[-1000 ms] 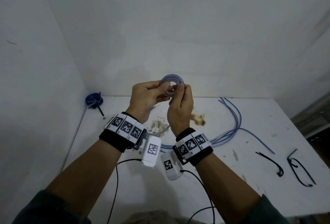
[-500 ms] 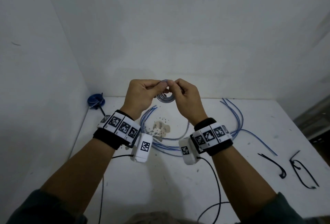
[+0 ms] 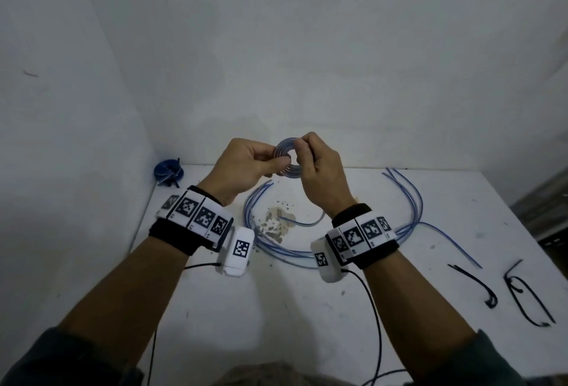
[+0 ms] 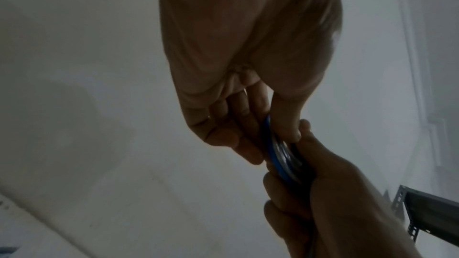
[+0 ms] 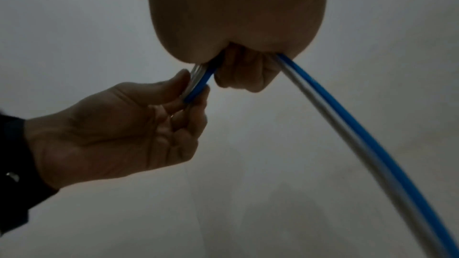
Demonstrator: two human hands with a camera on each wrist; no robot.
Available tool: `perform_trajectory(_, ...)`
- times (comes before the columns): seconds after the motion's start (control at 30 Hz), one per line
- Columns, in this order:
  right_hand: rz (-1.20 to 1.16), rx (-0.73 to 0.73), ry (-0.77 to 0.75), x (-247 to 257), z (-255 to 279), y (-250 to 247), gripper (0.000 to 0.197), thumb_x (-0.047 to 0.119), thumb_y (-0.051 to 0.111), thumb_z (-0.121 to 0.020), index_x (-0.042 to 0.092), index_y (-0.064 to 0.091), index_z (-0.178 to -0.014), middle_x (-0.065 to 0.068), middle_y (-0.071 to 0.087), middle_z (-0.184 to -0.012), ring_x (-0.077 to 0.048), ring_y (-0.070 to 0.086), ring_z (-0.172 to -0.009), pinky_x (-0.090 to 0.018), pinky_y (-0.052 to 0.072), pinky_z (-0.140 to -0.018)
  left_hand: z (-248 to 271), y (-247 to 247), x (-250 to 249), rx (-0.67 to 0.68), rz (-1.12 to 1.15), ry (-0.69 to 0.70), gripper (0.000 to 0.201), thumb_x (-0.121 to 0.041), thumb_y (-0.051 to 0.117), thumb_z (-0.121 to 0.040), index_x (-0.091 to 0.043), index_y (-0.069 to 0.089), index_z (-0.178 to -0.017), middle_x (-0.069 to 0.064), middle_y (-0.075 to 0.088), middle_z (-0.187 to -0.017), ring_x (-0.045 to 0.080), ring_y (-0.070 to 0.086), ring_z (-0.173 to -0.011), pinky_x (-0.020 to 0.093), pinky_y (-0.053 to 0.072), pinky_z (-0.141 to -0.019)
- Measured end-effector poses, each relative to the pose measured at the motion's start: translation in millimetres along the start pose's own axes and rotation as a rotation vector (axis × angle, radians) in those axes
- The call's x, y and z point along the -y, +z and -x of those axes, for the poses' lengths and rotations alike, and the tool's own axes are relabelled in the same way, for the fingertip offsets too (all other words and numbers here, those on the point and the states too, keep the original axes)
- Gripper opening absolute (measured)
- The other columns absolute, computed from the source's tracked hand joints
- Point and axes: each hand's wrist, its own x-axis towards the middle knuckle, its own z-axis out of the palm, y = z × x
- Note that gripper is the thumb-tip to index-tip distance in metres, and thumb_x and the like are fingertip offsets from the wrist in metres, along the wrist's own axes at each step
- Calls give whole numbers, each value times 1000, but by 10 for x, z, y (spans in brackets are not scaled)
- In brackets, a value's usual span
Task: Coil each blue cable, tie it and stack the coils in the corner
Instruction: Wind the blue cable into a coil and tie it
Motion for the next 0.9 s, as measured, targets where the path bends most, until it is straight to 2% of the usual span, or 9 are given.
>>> perform_trajectory(0.13, -289, -266, 87, 78, 36, 155, 37, 32, 43, -103, 7, 51, -76, 4, 44, -63, -13, 39, -58, -31, 35, -55, 5, 195, -18, -101, 281, 3, 13, -4, 69, -86, -4, 74, -98, 10, 75, -85, 19, 69, -80, 29, 57, -77)
perform_trajectory(0.2, -429, -399, 157, 139, 112, 300, 37, 39, 40, -101, 15, 45, -74, 5, 40, -61, -14, 35, -54, -31, 32, -51, 16, 292, 1, -106, 391, -34, 15, -6, 68, -88, 1, 74, -99, 17, 74, -92, 26, 68, -87, 38, 57, -87)
perform_trajectory(0.27, -363, -452, 168, 130, 156, 328, 32, 29, 37, -103, 21, 42, -73, 8, 38, -62, -8, 35, -55, -25, 33, -53, 30, 297, 24, -74, 369, -57, 18, -7, 68, -88, 3, 73, -102, 19, 74, -95, 26, 69, -88, 38, 57, -88)
perform_trajectory(0.37, -195, -268, 66, -32, 161, 179, 32, 14, 40, -103, 23, 43, -73, 11, 41, -60, -1, 38, -54, -16, 32, -55, 48, 126, 21, 39, 181, -47, 28, -18, 71, -85, 0, 72, -106, 17, 75, -99, 24, 72, -90, 34, 57, -82)
perform_trajectory(0.43, -70, -51, -5, -108, 127, 37, 30, 14, 44, -104, 24, 48, -75, 13, 45, -58, -3, 41, -53, -17, 32, -54, 40, 6, -25, 90, 74, -8, 34, -26, 70, -83, -5, 73, -109, 12, 76, -100, 22, 72, -92, 35, 58, -83)
perform_trajectory(0.5, 5, 92, -41, -114, 74, -57, 32, 18, 45, -104, 31, 50, -76, 11, 47, -59, -7, 41, -54, -22, 32, -53, 2, -49, -74, 67, -8, 47, 21, -20, 69, -88, -8, 75, -104, 9, 77, -92, 23, 73, -90, 38, 59, -86)
perform_trajectory(0.63, -222, -29, 22, 1, 67, -37, 37, 26, 43, -104, 11, 58, -74, -1, 51, -64, -10, 43, -58, -26, 35, -57, -32, 76, -94, -55, 108, 154, 11, -6, 69, -87, -6, 76, -97, 10, 77, -86, 24, 73, -81, 34, 58, -80)
perform_trajectory(0.73, -456, -182, 205, 84, 133, 97, 38, 27, 43, -104, 15, 64, -76, 7, 55, -64, -9, 44, -55, -26, 35, -53, 0, 248, -39, -137, 226, 184, 12, -2, 69, -87, -4, 76, -96, 11, 77, -87, 23, 73, -81, 29, 56, -80)
perform_trajectory(0.9, -397, -120, 205, 7, 146, 25, 41, 21, 44, -105, 1, 68, -78, 6, 57, -62, -7, 45, -56, -21, 35, -54, 12, 189, 20, -62, 145, 168, 11, -3, 69, -87, -10, 76, -91, 5, 77, -81, 19, 73, -77, 25, 55, -78)
